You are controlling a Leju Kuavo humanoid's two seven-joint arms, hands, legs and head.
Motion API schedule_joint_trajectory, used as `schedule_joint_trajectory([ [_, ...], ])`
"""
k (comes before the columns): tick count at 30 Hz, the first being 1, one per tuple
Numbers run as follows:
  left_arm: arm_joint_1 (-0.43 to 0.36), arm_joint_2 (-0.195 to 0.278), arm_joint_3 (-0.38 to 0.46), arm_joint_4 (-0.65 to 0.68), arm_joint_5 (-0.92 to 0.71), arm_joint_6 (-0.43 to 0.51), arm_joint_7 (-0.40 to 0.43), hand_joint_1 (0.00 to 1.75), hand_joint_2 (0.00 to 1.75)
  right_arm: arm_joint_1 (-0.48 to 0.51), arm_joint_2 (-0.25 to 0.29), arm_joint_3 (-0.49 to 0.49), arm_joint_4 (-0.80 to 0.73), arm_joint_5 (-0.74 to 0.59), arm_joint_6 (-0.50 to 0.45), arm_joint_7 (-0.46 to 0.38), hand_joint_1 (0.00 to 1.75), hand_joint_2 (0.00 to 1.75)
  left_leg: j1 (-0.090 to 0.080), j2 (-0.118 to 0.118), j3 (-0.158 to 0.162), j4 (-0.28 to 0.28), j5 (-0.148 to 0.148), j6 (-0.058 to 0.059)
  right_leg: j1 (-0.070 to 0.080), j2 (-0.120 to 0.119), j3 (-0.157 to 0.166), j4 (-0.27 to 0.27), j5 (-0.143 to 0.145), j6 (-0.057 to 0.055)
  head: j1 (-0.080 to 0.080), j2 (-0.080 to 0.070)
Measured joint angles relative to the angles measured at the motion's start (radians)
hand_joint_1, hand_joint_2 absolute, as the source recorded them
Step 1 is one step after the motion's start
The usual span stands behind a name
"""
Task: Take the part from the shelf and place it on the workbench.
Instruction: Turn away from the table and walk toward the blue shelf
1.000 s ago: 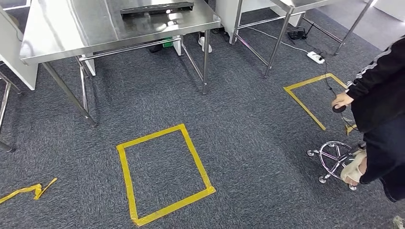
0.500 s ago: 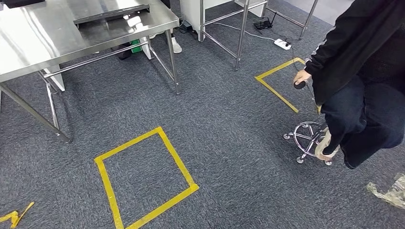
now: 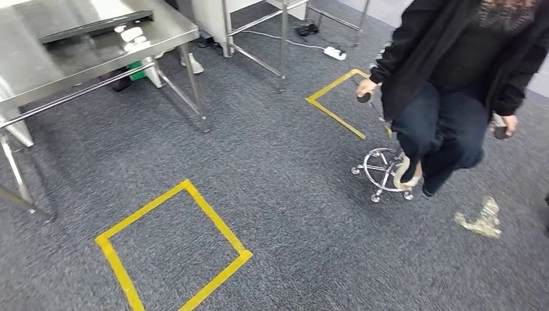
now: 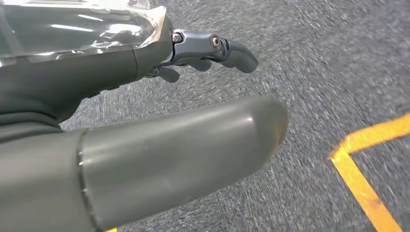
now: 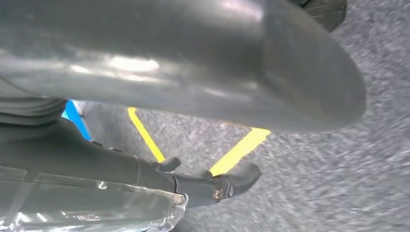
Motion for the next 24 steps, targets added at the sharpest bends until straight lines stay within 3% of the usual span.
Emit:
schedule_joint_trajectory([
  [1,0.000,0.000,0.000,0.000,0.000,0.000,0.000,0.00,0.00,0.003,0.000,-0.002,0.001,0.000,0.000,0.000,0.00,0.00,0.000,0.014,0.000,0.000,0.000,-0.001,-0.004,-0.004,-0.007,0.017,-0.002,0.008,0.000,0.000],
  [2,-0.001,-0.001,0.000,0.000,0.000,0.000,0.000,0.00,0.00,0.006,-0.001,-0.003,0.001,-0.001,0.000,0.000,0.00,0.00,0.001,0.026,0.000,0.000,-0.001,-0.002,-0.008,-0.008,0.008,-0.008,0.011,0.018,0.000,0.000],
  [4,-0.002,-0.002,0.000,0.000,0.000,0.000,0.000,0.00,0.00,0.009,-0.002,-0.004,0.002,-0.001,0.000,0.000,0.00,0.00,0.004,0.048,0.005,0.001,-0.004,-0.009,-0.014,-0.040,0.088,-0.153,0.062,0.038,0.001,0.000],
  [5,-0.002,-0.002,0.000,0.000,0.000,0.000,-0.001,0.00,0.00,0.008,-0.001,-0.004,0.002,-0.001,0.000,-0.002,0.00,0.00,0.002,0.058,0.008,0.001,-0.007,-0.016,-0.013,-0.064,0.123,-0.219,0.085,0.041,0.002,0.000],
  [7,-0.003,-0.001,0.000,0.001,0.000,-0.001,-0.004,0.00,0.00,0.006,0.000,-0.005,0.002,-0.002,-0.001,-0.008,0.00,0.00,-0.003,0.076,0.019,0.000,-0.014,-0.031,-0.007,-0.091,0.153,-0.275,0.105,0.028,0.001,0.000],
  [9,-0.005,-0.001,0.000,0.001,0.000,-0.003,-0.008,0.00,0.00,0.008,-0.001,-0.008,0.003,-0.006,-0.002,-0.018,0.00,0.00,-0.003,0.093,0.030,-0.005,-0.018,-0.045,-0.004,-0.073,0.151,-0.272,0.108,0.009,-0.002,0.000],
  [10,-0.006,-0.001,0.000,0.001,0.001,-0.005,-0.010,0.00,0.00,0.010,-0.002,-0.011,0.004,-0.010,-0.004,-0.023,0.00,0.00,0.000,0.085,0.032,0.000,-0.026,-0.051,-0.008,-0.061,0.153,-0.274,0.110,0.001,-0.003,0.000],
  [12,-0.005,0.000,0.000,0.001,0.002,-0.009,-0.018,0.00,0.00,0.011,-0.002,-0.017,0.006,-0.017,-0.009,-0.031,0.00,0.00,0.005,0.036,0.011,0.057,-0.070,-0.056,-0.016,-0.039,0.157,-0.278,0.116,-0.015,-0.009,0.000],
  [14,-0.001,0.000,0.000,0.002,0.004,-0.010,-0.025,0.00,0.00,0.012,-0.001,-0.021,0.008,-0.021,-0.014,-0.034,0.00,0.00,0.005,-0.015,-0.050,0.187,-0.141,-0.055,-0.013,-0.015,0.154,-0.277,0.118,-0.026,-0.012,0.000],
  [15,0.003,0.000,0.000,0.003,0.006,-0.010,-0.028,0.00,0.00,0.013,0.000,-0.023,0.009,-0.022,-0.015,-0.035,0.00,0.00,0.004,-0.025,-0.081,0.246,-0.162,-0.054,-0.009,-0.002,0.154,-0.277,0.118,-0.029,-0.012,0.000],
  [16,0.005,0.000,0.000,0.003,0.008,-0.010,-0.029,0.00,0.00,0.014,0.001,-0.024,0.011,-0.024,-0.016,-0.035,0.00,0.00,0.004,-0.029,-0.100,0.277,-0.164,-0.052,-0.006,0.012,0.154,-0.276,0.117,-0.029,-0.012,0.000],
  [17,0.007,0.000,0.000,0.003,0.011,-0.010,-0.030,0.00,0.00,0.015,0.001,-0.025,0.012,-0.024,-0.016,-0.035,0.00,0.00,0.004,-0.031,-0.102,0.269,-0.144,-0.051,-0.004,0.027,0.155,-0.275,0.117,-0.029,-0.012,0.000],
  [18,0.008,0.001,0.000,0.003,0.013,-0.010,-0.030,0.00,0.00,0.016,0.000,-0.026,0.013,-0.024,-0.016,-0.036,0.00,0.00,0.004,-0.034,-0.087,0.226,-0.108,-0.048,-0.003,0.041,0.157,-0.274,0.117,-0.029,-0.012,0.000],
  [20,0.009,0.001,0.001,0.003,0.018,-0.010,-0.031,0.00,0.00,0.015,0.001,-0.027,0.014,-0.020,-0.016,-0.039,0.00,0.00,0.007,-0.067,-0.037,0.099,-0.038,-0.044,0.000,0.067,0.155,-0.268,0.115,-0.025,-0.013,0.000],
  [22,0.010,0.000,0.002,0.004,0.023,-0.008,-0.030,0.00,0.00,0.012,0.001,-0.027,0.015,-0.015,-0.015,-0.043,0.00,0.00,0.006,-0.093,-0.012,0.032,-0.015,-0.040,0.003,0.088,0.146,-0.264,0.114,-0.017,-0.012,0.000],
  [24,0.010,0.000,0.003,0.005,0.028,-0.006,-0.029,0.00,0.00,0.012,0.001,-0.027,0.015,-0.011,-0.014,-0.045,0.00,0.00,-0.001,-0.080,-0.011,0.026,-0.014,-0.030,0.001,0.106,0.136,-0.267,0.117,-0.005,-0.012,0.000],
])
